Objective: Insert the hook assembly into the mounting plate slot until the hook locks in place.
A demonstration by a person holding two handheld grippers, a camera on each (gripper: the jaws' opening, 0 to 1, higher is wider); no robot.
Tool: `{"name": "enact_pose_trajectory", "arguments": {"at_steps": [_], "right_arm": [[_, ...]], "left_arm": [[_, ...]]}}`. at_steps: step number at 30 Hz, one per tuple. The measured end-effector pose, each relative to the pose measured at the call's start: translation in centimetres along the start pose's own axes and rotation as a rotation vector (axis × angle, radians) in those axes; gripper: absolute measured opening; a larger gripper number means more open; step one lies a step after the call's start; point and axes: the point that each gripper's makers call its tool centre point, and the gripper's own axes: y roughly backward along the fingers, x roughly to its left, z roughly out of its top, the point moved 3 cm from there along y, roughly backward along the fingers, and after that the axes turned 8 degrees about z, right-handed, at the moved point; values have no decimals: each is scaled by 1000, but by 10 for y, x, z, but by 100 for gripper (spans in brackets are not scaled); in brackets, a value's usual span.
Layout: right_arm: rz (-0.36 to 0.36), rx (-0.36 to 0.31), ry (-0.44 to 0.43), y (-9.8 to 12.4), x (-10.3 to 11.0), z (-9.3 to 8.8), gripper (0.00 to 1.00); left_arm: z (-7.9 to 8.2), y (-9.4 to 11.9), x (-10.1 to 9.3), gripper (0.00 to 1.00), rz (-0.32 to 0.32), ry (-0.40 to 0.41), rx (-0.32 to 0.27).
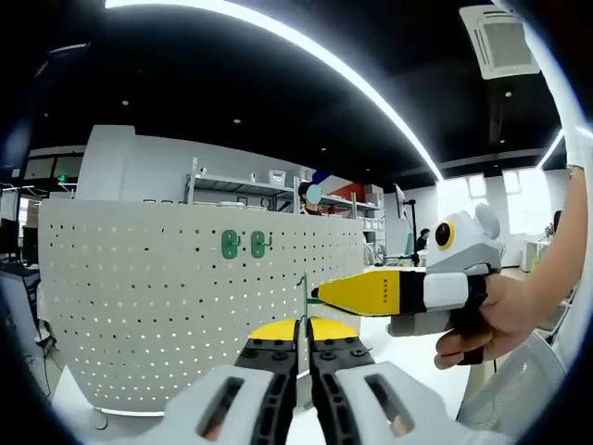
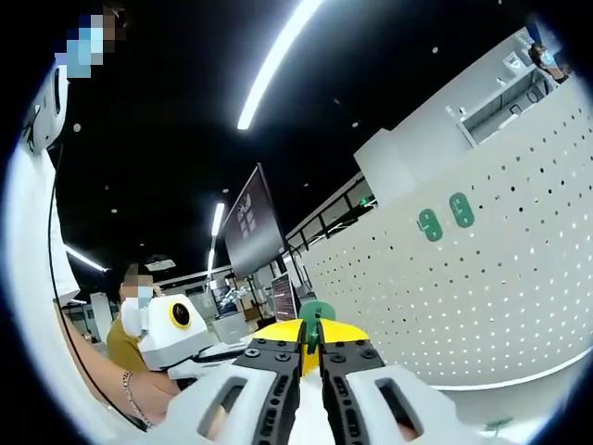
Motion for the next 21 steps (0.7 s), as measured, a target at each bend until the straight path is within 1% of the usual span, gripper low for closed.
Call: {"name": "enact_pose_trajectory", "arguments": {"at_steps": [9, 13, 21], "right_arm": [[-14, 6, 3, 0, -2, -3, 2], [-22, -4, -11, -1, -3, -2, 2], [-37, -12, -65, -1, -4, -2, 1]], "left_arm": [[0, 0, 1, 2, 4, -3, 0], [0, -1, 1, 2, 4, 1, -1], [-1, -2, 1, 2, 4, 2, 1]]}}
